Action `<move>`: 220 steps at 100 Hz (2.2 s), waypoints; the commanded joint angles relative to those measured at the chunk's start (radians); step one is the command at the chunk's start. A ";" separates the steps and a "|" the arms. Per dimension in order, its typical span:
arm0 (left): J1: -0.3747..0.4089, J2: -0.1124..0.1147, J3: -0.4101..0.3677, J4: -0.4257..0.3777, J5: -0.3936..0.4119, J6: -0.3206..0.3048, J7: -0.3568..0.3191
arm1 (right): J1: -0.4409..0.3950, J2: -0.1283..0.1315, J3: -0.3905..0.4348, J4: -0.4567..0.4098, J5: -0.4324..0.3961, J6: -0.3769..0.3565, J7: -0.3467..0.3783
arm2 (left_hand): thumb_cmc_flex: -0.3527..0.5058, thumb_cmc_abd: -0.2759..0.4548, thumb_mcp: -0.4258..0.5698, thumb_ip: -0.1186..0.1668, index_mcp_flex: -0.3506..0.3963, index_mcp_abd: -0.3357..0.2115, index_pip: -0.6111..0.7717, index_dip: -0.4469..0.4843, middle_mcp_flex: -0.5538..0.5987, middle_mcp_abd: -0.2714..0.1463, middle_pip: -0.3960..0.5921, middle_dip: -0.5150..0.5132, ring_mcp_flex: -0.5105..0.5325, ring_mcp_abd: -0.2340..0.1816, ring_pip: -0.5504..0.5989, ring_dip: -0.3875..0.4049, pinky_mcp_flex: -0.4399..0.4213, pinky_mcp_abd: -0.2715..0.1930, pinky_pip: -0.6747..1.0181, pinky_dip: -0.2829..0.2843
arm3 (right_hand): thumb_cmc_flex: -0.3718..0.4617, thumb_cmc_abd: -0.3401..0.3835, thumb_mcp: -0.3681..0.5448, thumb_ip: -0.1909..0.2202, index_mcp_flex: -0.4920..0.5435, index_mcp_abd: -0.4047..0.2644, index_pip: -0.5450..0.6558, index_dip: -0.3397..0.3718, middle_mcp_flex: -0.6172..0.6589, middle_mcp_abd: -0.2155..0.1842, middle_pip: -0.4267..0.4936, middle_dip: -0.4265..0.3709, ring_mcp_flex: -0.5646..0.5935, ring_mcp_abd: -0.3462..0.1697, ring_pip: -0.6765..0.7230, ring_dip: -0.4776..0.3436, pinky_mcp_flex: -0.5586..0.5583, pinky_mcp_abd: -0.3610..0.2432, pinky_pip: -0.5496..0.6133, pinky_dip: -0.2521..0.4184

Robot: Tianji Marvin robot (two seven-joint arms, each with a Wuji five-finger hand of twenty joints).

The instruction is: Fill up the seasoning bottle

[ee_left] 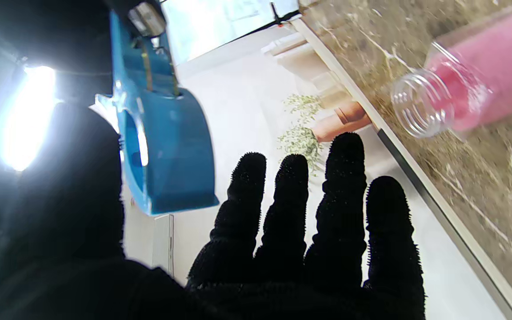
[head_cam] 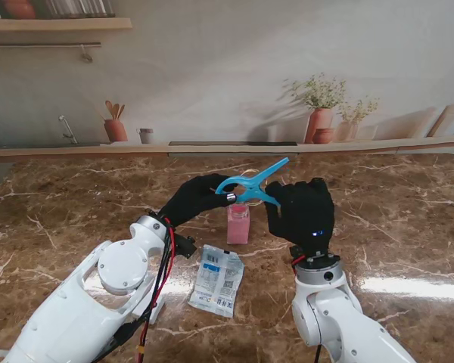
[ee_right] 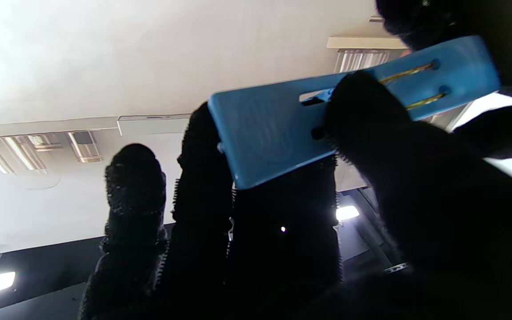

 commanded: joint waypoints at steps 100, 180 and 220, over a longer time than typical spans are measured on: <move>0.053 -0.058 -0.012 -0.053 -0.227 0.073 0.100 | -0.038 0.004 0.003 -0.014 -0.002 0.075 0.142 | 0.338 0.024 0.566 -0.150 0.169 -0.231 0.602 0.410 0.543 -0.019 0.270 0.231 0.364 0.125 0.436 0.214 0.124 0.018 0.298 0.189 | -0.264 0.155 -0.226 0.172 -0.725 0.381 -0.636 0.256 -1.020 0.160 -0.156 -0.262 -0.835 0.037 -0.394 -0.219 -0.538 -0.083 -0.460 0.012; 0.069 -0.048 -0.016 -0.082 -0.216 0.091 0.075 | 0.047 0.058 -0.050 -0.003 -0.204 0.109 0.348 | 0.330 0.018 0.579 -0.150 0.173 -0.234 0.612 0.407 0.548 -0.025 0.291 0.224 0.375 0.118 0.460 0.197 0.135 0.019 0.329 0.194 | -0.240 0.161 -0.402 0.263 -0.710 0.374 -0.813 0.088 -0.993 0.223 -0.553 -0.604 -0.986 0.034 -0.824 -0.496 -0.682 -0.076 -0.757 -0.092; 0.077 -0.046 -0.016 -0.080 -0.241 0.072 0.062 | 0.058 0.060 -0.044 0.026 -0.216 0.129 0.306 | 0.334 0.023 0.573 -0.147 0.173 -0.238 0.610 0.418 0.543 -0.020 0.293 0.226 0.363 0.125 0.459 0.197 0.122 0.016 0.322 0.195 | -0.041 0.134 -0.384 0.288 -0.394 0.236 -0.544 0.136 -0.670 0.169 -0.368 -0.476 -0.863 0.048 -0.611 -0.431 -0.613 -0.049 -0.627 -0.042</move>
